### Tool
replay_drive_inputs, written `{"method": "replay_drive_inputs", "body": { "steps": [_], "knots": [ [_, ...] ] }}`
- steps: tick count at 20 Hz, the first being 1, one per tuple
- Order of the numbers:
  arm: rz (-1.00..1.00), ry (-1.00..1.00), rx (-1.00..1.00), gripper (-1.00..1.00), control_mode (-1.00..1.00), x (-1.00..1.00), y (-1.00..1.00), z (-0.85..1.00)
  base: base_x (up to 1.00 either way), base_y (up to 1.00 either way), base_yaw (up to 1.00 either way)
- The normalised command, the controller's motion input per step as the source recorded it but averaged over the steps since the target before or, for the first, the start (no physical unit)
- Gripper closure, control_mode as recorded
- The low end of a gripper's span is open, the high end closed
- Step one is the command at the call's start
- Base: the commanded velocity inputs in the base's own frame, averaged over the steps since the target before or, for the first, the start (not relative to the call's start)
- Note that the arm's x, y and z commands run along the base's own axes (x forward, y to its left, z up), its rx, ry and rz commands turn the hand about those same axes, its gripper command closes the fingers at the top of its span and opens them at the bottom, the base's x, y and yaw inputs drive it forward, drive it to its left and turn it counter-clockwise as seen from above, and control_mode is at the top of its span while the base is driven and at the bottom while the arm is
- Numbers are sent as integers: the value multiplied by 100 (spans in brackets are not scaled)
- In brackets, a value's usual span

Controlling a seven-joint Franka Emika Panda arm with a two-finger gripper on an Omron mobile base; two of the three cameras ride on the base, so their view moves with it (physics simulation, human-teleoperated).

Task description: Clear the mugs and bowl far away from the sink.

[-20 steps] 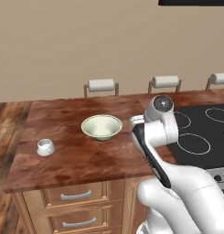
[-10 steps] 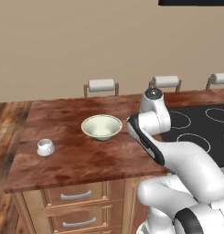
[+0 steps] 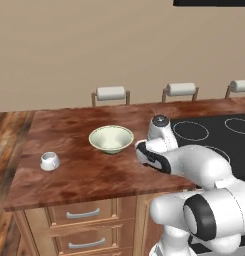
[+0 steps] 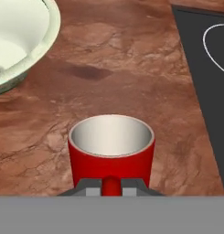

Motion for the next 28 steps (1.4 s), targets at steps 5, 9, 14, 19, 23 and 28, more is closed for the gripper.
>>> {"method": "replay_drive_inputs", "body": {
  "steps": [5, 9, 14, 19, 23, 28],
  "knots": [
    [0, -13, 0, 100, -100, 58, -3, -43, 0, 0, 0],
    [0, -24, 0, 100, -100, 28, -6, -40, 0, 0, 0],
    [0, -32, 0, 100, -100, 5, -1, -46, 0, 0, 0],
    [0, -56, 6, 100, -100, -78, -8, -42, 0, 0, 0],
    [0, -15, 9, 100, -100, -33, 0, -3, 0, 0, 0],
    [0, 0, 0, 100, -100, 0, 0, -1, 0, 0, 0]
  ]
}}
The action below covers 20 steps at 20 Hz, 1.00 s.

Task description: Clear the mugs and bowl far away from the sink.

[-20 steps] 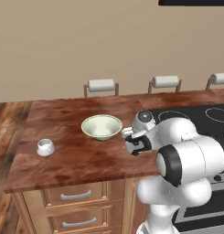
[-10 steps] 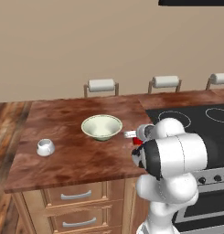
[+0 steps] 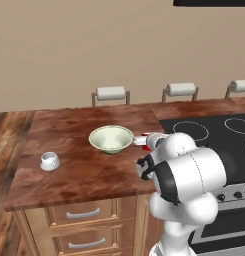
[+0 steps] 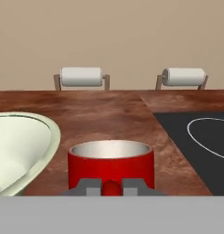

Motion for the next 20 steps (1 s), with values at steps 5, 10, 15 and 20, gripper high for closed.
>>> {"method": "replay_drive_inputs", "body": {
  "steps": [5, 10, 15, 20],
  "knots": [
    [0, -1, 4, 100, -100, -20, 0, -41, 0, 0, 0],
    [0, -1, 4, 100, -100, -8, 0, -30, 0, 0, 0],
    [0, 0, 0, -100, -100, 0, 0, -7, 0, 0, 0],
    [0, 0, 0, -100, -100, 0, 0, 0, 0, 0, 0]
  ]
}}
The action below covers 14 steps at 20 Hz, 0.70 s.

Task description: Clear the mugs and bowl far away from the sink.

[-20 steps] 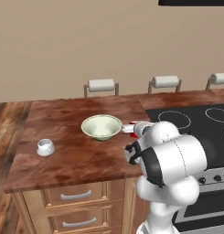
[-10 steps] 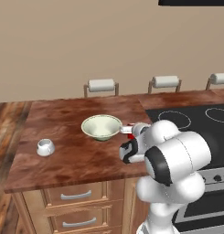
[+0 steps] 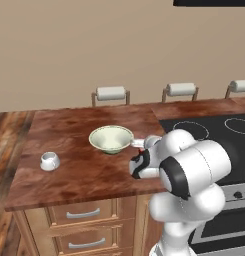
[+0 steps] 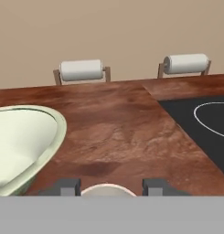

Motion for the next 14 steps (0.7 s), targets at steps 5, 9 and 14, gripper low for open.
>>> {"method": "replay_drive_inputs", "body": {
  "steps": [5, 9, 14],
  "knots": [
    [0, 0, 0, -100, -100, -7, 0, 0, 0, 0, 0],
    [0, 0, 0, -100, -100, -31, 3, 30, 0, 0, 0],
    [-1, 7, 1, -100, -100, -69, 3, 100, 0, 0, 0]
  ]
}}
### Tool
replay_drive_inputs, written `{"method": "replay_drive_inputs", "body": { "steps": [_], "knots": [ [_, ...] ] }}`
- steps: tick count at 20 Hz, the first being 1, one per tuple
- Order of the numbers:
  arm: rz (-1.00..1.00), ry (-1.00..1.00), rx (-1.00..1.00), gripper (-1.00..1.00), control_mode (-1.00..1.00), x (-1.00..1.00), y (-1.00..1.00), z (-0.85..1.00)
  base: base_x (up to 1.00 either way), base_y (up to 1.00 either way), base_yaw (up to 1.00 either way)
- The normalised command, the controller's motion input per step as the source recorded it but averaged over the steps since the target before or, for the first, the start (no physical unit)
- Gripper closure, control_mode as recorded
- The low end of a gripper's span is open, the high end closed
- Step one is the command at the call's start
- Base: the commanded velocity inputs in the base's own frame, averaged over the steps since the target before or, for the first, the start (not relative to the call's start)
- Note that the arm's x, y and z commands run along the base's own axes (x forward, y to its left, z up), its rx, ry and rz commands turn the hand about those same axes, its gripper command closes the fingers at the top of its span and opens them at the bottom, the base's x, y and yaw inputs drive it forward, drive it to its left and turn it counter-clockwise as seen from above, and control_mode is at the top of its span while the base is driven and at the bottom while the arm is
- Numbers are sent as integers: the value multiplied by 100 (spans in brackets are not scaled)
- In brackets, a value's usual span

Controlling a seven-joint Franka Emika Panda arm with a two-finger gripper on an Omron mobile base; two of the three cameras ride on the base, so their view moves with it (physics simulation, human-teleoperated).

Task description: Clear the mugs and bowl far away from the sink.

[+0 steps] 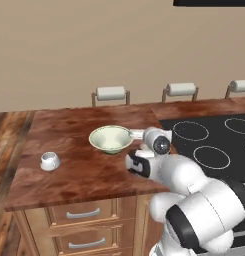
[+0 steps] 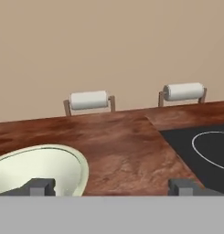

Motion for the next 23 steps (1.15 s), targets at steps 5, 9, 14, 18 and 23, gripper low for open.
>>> {"method": "replay_drive_inputs", "body": {
  "steps": [5, 9, 14, 18, 23],
  "knots": [
    [0, 20, 0, -100, -100, -84, 7, 100, 0, 0, 0],
    [-5, 24, 0, -100, -100, -100, 11, 100, 0, 0, 0],
    [-1, 26, 0, -100, -100, -100, 15, 87, 0, 0, 0],
    [1, 3, -6, -100, -100, -100, 21, 5, 0, 0, 0],
    [-2, -29, 0, -100, -100, -100, 4, -15, 0, 0, 0]
  ]
}}
